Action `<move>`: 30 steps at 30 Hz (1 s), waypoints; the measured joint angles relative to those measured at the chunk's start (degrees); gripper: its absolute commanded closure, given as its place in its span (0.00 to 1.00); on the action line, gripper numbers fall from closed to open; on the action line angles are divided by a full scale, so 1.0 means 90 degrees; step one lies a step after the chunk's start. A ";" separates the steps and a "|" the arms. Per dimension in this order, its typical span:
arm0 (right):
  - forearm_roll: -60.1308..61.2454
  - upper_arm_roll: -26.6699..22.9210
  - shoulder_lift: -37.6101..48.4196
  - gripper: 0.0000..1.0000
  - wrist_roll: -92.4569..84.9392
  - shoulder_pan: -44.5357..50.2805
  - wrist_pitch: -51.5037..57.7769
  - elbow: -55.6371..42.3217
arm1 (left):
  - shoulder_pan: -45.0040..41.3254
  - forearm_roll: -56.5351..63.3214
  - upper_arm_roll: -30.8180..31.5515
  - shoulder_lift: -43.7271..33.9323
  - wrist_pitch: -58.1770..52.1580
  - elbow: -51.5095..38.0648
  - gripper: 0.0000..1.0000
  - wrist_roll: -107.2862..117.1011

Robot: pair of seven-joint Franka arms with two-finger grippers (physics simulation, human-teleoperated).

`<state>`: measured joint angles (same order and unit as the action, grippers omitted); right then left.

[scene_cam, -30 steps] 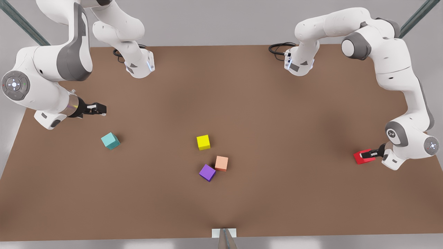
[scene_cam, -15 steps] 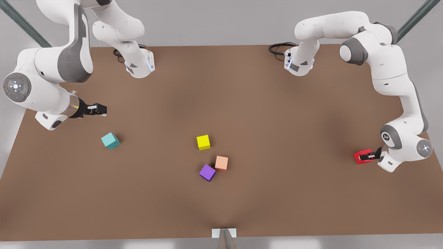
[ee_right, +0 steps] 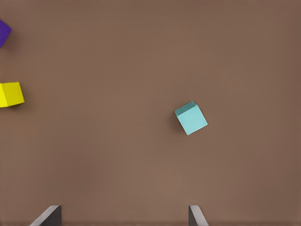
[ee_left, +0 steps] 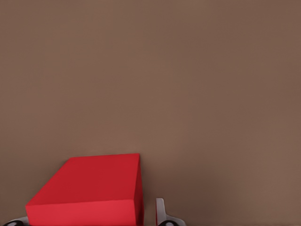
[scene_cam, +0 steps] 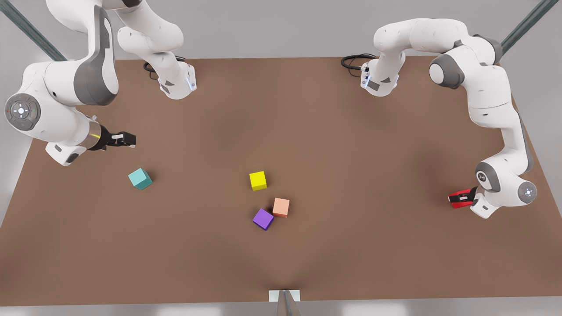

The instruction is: Pick up red wooden cube and pass to hand red wooden cube and place in blue wooden cube

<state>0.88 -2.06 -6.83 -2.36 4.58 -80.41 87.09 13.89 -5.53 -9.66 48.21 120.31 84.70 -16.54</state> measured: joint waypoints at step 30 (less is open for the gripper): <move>0.8531 0.0045 -0.3958 0.00 -0.3524 0.0816 -0.0309 -0.0872 | -0.1676 -0.4152 0.5618 0.1569 0.0034 -0.2590 0.47 0.2074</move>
<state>77.67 -1.65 -42.45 -34.07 11.92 -83.19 79.23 -1.20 -42.90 40.90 62.32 120.62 61.38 2.12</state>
